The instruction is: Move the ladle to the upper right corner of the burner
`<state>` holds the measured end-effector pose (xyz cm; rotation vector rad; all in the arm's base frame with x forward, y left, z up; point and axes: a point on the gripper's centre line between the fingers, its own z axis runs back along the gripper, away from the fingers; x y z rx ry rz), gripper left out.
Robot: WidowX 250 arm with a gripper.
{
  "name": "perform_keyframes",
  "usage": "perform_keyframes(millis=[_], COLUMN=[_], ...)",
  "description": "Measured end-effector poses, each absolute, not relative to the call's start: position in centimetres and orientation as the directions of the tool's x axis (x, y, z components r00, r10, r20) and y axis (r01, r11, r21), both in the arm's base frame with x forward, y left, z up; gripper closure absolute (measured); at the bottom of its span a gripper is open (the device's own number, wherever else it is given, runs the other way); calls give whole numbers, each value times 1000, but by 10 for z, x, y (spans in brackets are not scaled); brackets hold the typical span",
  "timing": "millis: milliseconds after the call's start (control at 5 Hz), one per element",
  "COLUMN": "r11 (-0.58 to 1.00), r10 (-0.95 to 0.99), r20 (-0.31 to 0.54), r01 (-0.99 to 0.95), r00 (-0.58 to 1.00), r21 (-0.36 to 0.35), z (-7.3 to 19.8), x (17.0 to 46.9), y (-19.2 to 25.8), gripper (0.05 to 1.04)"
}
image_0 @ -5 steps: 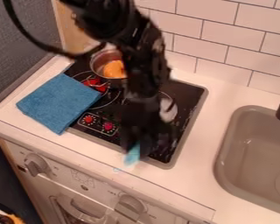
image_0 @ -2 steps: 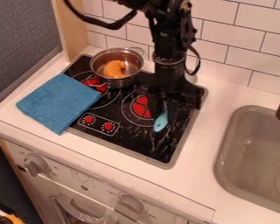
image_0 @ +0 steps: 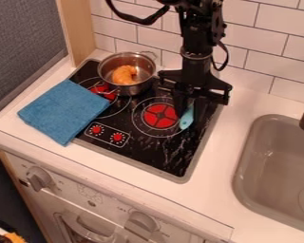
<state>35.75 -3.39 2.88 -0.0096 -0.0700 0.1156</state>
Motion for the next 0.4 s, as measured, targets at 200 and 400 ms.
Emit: perform_keyframes(millis=[200,400], r11=[990,991], r10=[138,135], r20=[67,67], r01=[-138,-136], r00=[988,989], r21=[-10,3], z=[26,20], x=[366,376], y=[-34,-32], gripper=[756,756])
